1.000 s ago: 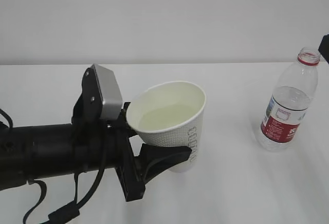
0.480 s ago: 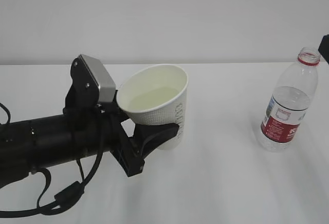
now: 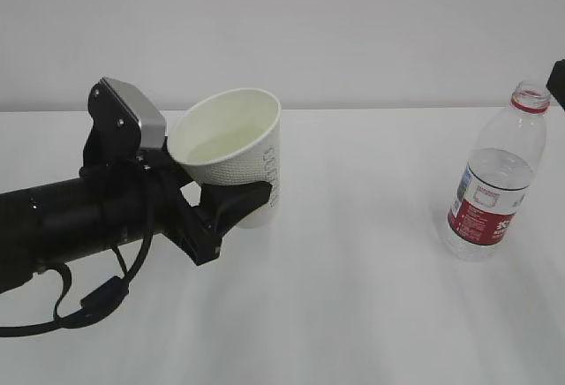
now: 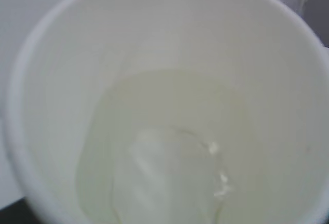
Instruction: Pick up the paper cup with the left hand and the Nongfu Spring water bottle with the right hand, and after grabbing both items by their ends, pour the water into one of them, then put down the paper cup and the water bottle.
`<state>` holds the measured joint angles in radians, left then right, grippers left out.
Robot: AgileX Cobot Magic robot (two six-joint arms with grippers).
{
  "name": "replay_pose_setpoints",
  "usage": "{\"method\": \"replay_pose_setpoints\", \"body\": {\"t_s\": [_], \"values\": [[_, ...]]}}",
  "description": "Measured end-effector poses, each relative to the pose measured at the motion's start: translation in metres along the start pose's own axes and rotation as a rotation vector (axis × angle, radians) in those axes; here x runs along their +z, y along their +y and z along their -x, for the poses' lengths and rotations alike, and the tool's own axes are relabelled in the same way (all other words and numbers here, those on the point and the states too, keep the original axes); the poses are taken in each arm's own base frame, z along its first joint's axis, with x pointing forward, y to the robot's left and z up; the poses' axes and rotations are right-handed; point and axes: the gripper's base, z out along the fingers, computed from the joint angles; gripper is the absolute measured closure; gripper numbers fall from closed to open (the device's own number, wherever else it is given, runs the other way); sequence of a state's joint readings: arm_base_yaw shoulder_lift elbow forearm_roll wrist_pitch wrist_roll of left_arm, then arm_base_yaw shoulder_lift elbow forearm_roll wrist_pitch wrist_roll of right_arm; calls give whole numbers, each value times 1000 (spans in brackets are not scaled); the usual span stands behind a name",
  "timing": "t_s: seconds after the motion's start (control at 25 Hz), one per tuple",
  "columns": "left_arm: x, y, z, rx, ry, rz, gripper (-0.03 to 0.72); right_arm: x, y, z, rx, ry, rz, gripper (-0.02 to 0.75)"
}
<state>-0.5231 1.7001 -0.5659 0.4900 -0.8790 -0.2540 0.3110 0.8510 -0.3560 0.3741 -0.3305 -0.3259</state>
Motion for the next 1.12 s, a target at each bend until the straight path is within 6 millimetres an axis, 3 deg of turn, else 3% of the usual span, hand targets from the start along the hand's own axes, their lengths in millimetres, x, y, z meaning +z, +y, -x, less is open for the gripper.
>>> {"method": "replay_pose_setpoints", "body": {"t_s": [1.12], "values": [[-39, 89, -7, -60, -10, 344, 192, 0, 0, 0, -2, 0, 0, 149]]}}
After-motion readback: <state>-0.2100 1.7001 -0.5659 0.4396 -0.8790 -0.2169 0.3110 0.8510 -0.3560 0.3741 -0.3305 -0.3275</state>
